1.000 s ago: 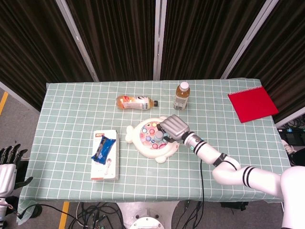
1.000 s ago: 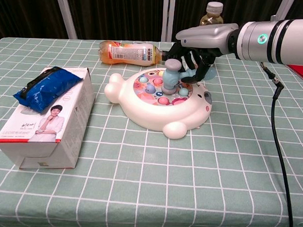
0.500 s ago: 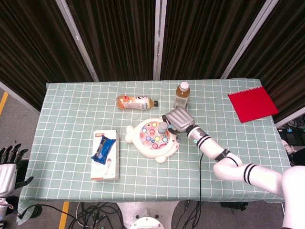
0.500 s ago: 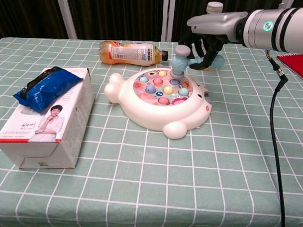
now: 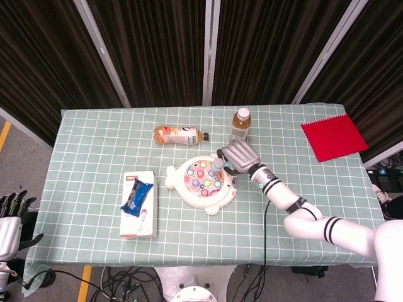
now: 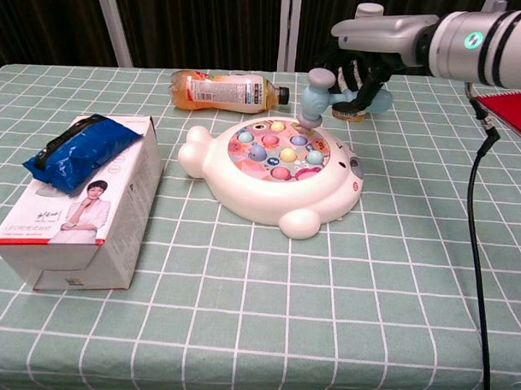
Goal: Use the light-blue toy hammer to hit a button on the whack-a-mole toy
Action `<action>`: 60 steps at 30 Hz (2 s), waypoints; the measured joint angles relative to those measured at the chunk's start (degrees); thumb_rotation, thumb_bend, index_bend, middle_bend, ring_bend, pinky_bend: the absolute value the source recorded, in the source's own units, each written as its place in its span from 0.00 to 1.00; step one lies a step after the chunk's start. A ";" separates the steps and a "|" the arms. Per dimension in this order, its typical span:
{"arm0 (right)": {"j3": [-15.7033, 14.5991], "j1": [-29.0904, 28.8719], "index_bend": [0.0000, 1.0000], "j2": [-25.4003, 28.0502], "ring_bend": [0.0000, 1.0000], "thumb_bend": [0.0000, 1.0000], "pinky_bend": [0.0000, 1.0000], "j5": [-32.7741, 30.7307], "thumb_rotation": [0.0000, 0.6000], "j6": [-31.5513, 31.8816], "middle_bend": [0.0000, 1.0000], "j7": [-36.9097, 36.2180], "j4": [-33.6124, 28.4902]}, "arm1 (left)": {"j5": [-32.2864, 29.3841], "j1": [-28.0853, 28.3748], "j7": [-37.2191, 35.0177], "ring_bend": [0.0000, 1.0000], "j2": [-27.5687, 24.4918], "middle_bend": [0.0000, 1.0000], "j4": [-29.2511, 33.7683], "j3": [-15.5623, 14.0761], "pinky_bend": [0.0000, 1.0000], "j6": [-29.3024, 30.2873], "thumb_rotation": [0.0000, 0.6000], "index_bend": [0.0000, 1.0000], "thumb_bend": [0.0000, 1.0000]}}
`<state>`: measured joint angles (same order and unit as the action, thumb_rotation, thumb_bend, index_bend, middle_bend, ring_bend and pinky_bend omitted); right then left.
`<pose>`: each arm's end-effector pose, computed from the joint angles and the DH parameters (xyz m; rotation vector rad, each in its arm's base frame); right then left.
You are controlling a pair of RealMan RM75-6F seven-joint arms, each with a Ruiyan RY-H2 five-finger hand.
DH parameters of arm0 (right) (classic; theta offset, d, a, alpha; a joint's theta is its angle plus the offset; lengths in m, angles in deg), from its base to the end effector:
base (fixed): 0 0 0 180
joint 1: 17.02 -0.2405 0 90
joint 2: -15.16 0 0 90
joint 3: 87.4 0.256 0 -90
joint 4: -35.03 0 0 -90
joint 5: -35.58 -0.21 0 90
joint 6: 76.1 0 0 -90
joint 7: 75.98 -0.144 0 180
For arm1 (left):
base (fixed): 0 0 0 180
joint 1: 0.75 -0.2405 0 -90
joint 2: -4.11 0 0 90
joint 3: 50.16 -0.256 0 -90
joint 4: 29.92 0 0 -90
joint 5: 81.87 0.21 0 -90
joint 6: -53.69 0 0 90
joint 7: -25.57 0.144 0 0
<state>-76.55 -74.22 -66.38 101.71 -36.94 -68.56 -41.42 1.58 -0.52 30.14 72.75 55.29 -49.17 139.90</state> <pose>-0.1025 -0.4155 0.0146 2.0692 -0.8311 0.8731 -0.3484 0.1479 0.1462 -1.3461 -0.8831 -0.7185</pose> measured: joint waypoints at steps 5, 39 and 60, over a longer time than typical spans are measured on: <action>-2.15 4.91 0.75 3.13 0.51 0.49 0.64 1.48 1.00 3.39 0.64 -2.39 -1.81 | 0.34 0.22 0.10 0.00 -0.10 0.07 0.17 0.04 0.00 -0.05 1.00 0.17 0.00; -6.93 14.33 0.42 -4.16 0.26 0.14 0.35 11.45 1.00 6.62 0.36 -19.37 12.71 | 0.63 0.26 1.36 0.00 -0.51 0.07 1.43 -0.03 0.00 0.20 1.00 0.17 0.00; -5.99 20.49 0.23 1.00 0.11 0.18 0.18 11.90 1.00 18.77 0.24 -13.26 4.76 | 0.80 0.62 0.74 0.00 -0.16 0.07 0.96 0.53 0.00 0.46 1.00 0.17 0.00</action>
<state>-82.54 -53.72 -65.38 113.61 -18.17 -81.82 -36.66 2.37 0.10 30.88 72.59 56.25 -48.64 140.36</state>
